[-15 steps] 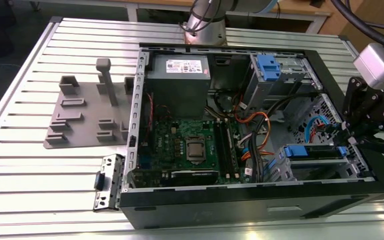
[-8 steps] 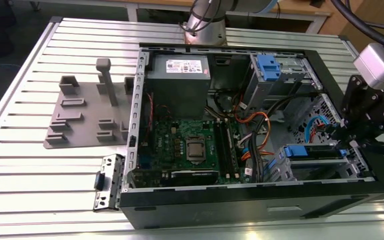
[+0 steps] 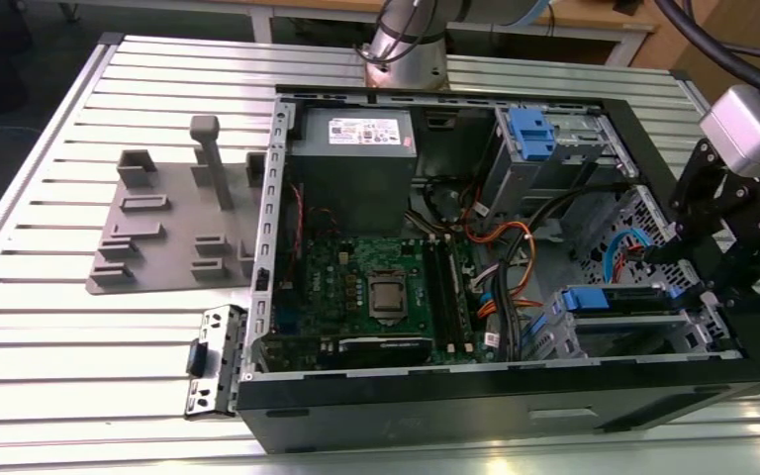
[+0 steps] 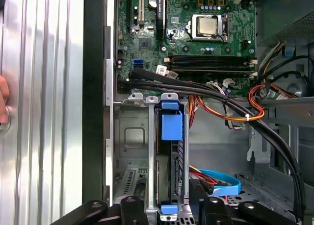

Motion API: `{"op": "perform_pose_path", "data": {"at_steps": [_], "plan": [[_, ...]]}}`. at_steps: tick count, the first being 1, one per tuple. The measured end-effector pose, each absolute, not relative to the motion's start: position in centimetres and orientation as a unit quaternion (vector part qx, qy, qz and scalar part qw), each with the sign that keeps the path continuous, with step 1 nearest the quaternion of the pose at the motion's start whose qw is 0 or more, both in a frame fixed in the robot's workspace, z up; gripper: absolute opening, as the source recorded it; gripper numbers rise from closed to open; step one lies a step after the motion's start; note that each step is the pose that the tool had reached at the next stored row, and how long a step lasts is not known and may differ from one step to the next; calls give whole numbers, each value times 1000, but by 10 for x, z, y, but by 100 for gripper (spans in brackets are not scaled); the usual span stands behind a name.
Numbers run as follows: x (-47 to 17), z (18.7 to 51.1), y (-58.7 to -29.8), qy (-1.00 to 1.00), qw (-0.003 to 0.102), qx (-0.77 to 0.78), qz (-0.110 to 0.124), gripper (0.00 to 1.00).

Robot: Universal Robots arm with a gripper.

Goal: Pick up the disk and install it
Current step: 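Insert the first disk wire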

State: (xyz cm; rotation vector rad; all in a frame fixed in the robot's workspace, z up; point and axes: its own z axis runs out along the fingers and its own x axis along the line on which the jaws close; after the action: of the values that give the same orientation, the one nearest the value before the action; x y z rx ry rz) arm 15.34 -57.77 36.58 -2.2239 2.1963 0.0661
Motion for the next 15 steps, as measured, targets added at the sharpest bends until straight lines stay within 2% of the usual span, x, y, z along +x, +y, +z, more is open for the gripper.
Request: {"op": "perform_pose_path", "data": {"at_steps": [15], "plan": [[172,365,-561,703,7,-711,21,47]]}}
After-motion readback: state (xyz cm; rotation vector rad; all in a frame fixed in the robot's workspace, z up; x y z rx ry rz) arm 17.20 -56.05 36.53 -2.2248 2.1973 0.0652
